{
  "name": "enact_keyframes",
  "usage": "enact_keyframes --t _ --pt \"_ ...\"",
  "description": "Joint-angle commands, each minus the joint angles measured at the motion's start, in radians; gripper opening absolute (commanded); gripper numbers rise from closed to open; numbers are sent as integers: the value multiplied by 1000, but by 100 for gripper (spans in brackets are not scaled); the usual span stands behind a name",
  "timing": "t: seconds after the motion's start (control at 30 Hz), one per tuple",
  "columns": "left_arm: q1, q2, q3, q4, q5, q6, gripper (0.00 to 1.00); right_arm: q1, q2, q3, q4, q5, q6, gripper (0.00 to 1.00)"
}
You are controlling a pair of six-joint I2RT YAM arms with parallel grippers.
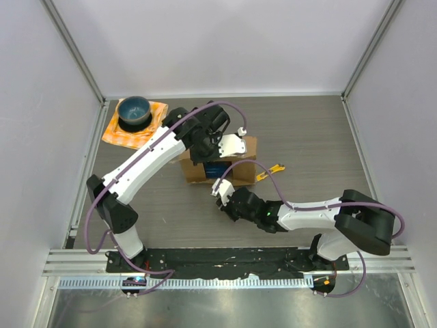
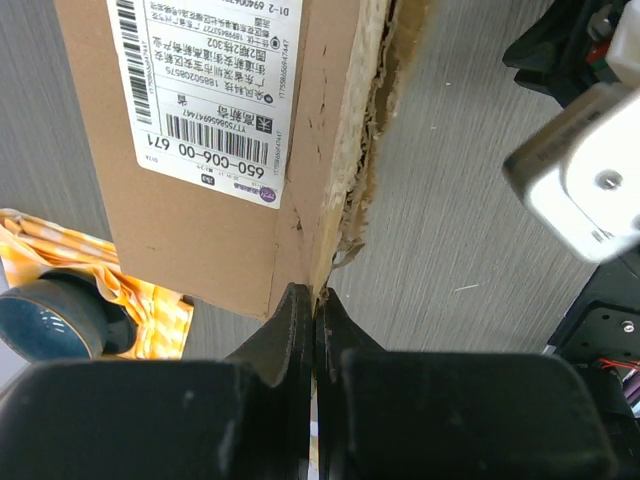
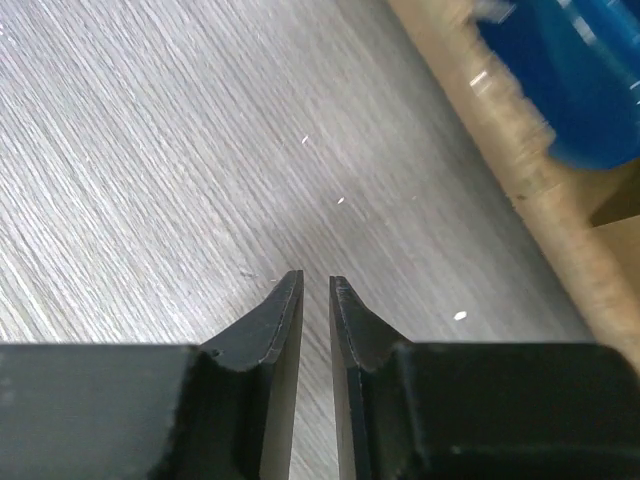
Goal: Unpack the express box
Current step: Open the express box at the center of the board.
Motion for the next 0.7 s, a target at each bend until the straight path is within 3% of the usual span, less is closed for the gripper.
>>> enact_keyframes --t 0.0,0.13,0.27,0.4,0.5,0.67 --pt "-3 -17 62 -282 25 -22 0 8 44 -3 6 29 161 23" --pt "-3 -31 62 -284 23 -23 0 7 70 1 -10 75 192 26" --pt "-3 -51 35 -284 17 -25 0 28 -28 12 -27 61 158 31" --pt "-6 -49 7 -284 11 -45 0 131 -256 -23 51 147 -8 53" --pt "-16 -40 5 -284 17 -66 0 166 -304 -10 60 205 -70 68" --pt "-45 -43 7 -284 11 -92 0 183 -271 -6 181 360 -219 69"
